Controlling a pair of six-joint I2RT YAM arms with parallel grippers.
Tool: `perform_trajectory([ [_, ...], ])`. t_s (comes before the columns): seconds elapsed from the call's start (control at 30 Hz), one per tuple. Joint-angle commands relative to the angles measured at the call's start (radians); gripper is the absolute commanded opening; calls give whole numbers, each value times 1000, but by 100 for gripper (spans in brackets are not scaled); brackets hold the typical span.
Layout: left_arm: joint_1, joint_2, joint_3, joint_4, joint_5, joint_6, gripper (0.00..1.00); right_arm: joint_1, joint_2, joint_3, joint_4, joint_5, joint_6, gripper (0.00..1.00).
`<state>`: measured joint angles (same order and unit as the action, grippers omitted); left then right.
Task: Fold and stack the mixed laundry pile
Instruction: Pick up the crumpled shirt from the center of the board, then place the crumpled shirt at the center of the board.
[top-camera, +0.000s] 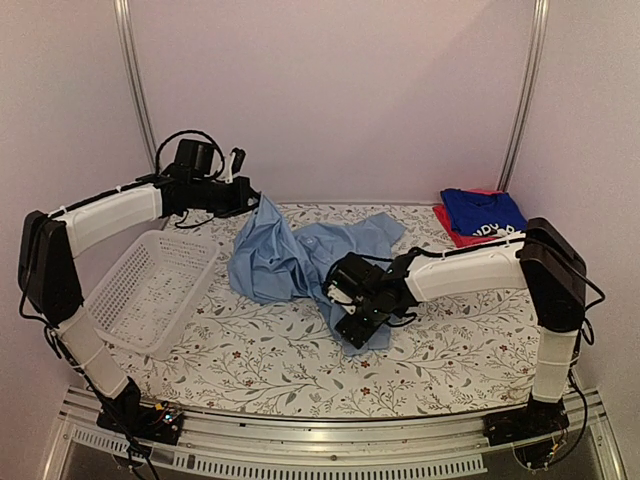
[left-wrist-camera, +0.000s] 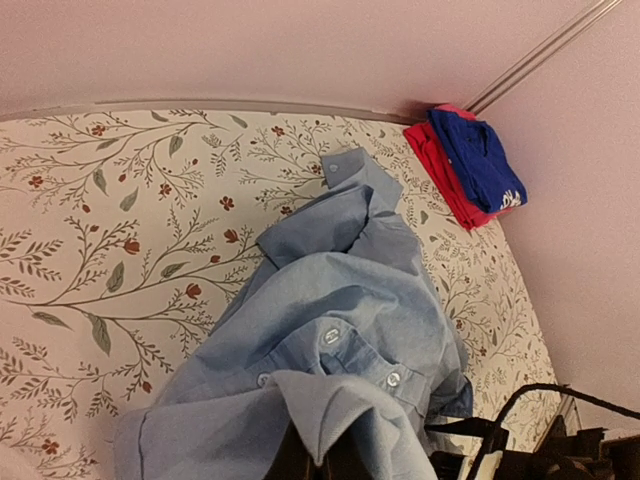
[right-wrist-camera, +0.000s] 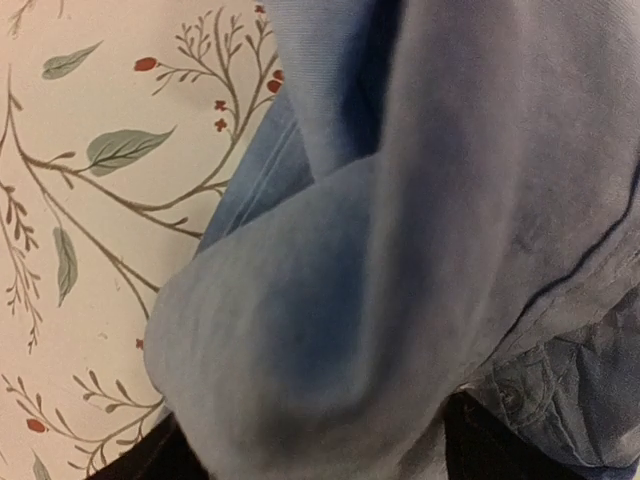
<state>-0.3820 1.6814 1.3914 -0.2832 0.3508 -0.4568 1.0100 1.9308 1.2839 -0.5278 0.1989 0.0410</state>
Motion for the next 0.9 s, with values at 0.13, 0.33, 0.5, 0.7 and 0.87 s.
perform_trajectory([
  [0.13,23,-50,4,-4,-19,46,0,-23,-36,106,-99,38,1,1],
  [0.33,31,-118,86,-96,-123,127,0,-96,-288,245,-166,-10,-13,0],
  [0.5,31,-242,87,-81,-71,203,0,-116,-468,357,-213,12,-30,0],
  [0.7,13,-442,73,-18,175,243,0,-114,-670,474,-242,-13,-30,0],
  [0.87,5,-512,128,-28,225,177,0,-115,-750,604,-276,9,-27,0],
])
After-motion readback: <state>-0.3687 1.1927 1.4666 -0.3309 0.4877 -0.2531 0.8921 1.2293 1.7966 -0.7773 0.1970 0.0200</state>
